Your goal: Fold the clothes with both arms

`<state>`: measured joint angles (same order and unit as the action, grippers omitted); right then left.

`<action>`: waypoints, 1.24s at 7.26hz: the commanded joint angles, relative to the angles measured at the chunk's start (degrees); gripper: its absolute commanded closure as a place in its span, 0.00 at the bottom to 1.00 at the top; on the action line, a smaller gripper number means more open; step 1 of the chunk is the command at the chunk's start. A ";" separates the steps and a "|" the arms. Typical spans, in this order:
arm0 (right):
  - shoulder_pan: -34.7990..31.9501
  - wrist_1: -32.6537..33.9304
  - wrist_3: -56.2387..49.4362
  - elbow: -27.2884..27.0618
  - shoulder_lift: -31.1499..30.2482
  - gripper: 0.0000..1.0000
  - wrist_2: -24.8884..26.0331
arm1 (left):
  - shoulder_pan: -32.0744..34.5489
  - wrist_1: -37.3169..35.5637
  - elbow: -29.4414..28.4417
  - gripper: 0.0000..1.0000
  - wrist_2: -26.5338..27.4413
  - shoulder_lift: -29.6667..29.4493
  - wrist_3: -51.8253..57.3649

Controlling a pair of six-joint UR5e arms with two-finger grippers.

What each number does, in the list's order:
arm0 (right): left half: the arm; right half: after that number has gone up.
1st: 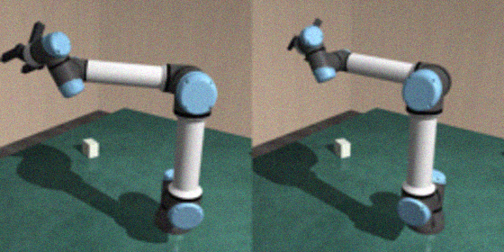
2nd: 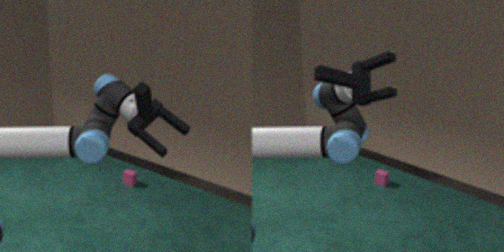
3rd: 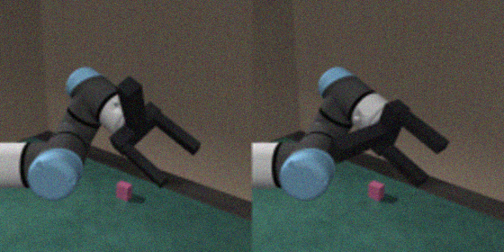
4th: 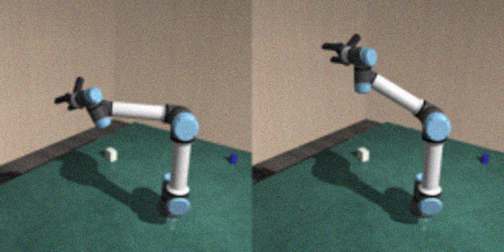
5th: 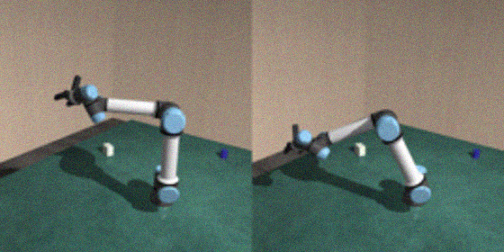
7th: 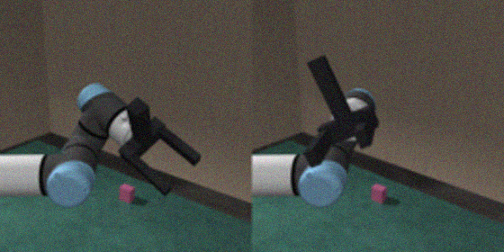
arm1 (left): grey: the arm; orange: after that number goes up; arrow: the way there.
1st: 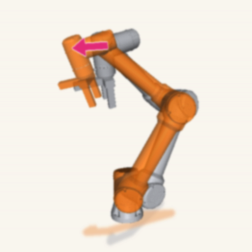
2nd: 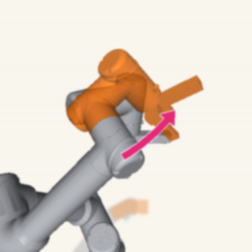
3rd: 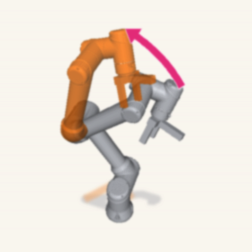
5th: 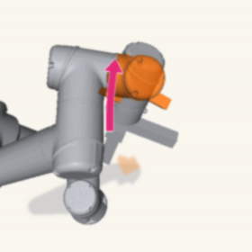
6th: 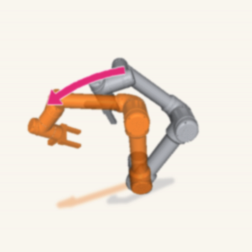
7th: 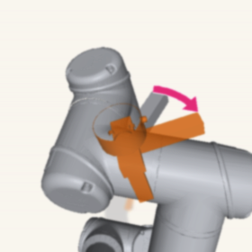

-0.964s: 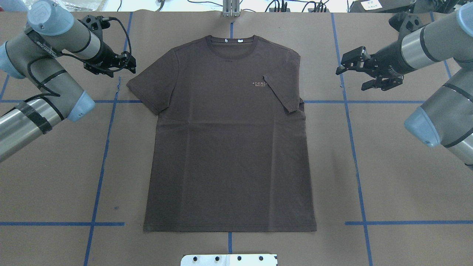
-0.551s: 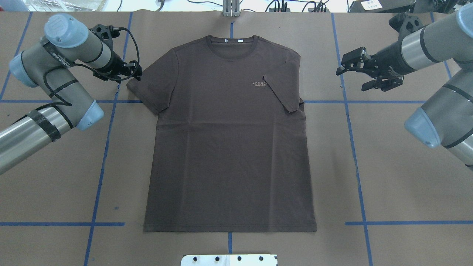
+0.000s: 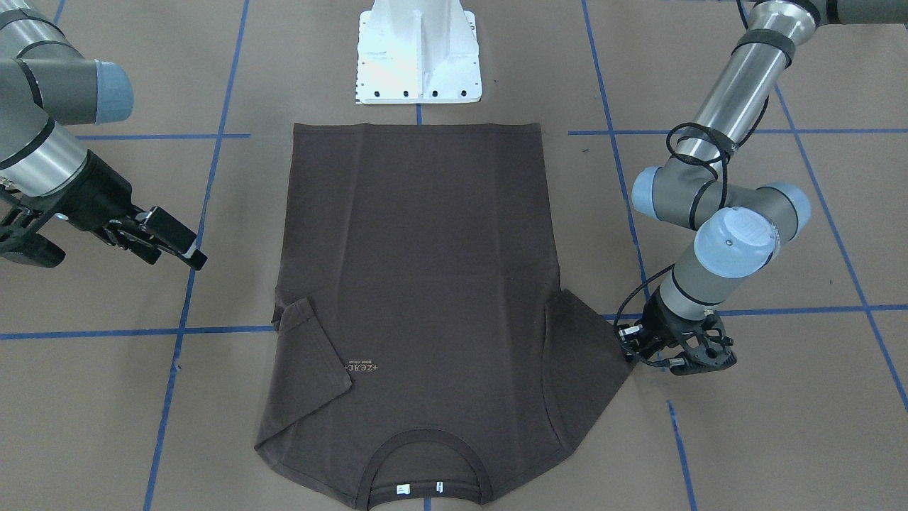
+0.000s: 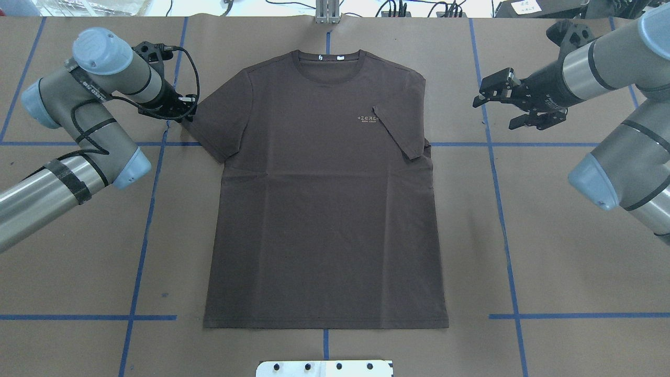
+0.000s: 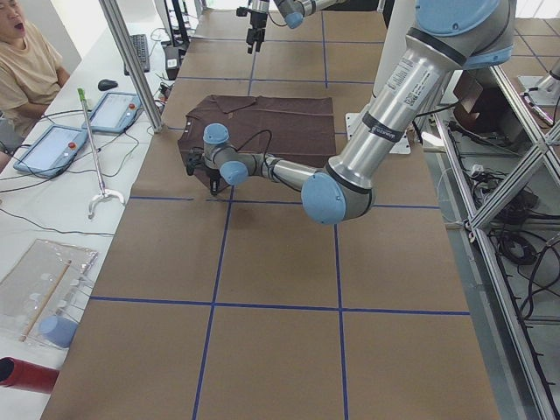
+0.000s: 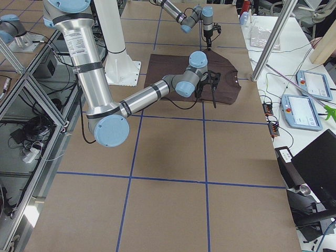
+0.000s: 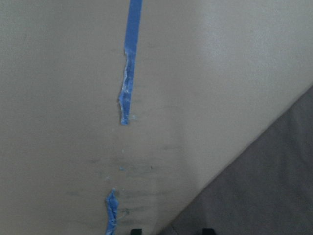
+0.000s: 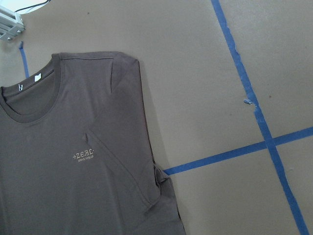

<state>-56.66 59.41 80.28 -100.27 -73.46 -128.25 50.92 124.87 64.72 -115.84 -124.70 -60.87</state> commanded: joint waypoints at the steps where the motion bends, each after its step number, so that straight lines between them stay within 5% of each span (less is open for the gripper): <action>1: 0.06 0.26 -0.03 0.08 0.16 0.00 -0.07 | 0.06 -0.60 -0.38 1.00 -0.17 -1.24 -0.30; 5: 1.02 0.35 0.14 0.16 0.95 0.00 0.02 | -0.03 -7.71 0.14 1.00 -0.88 -11.68 -8.94; 9: 3.39 0.35 0.14 0.52 1.39 0.00 4.58 | -5.74 -6.75 -0.47 1.00 1.04 -14.08 -16.91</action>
<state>-54.07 59.76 80.39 -99.87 -72.30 -125.12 45.85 117.81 64.48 -115.76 -138.58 -76.87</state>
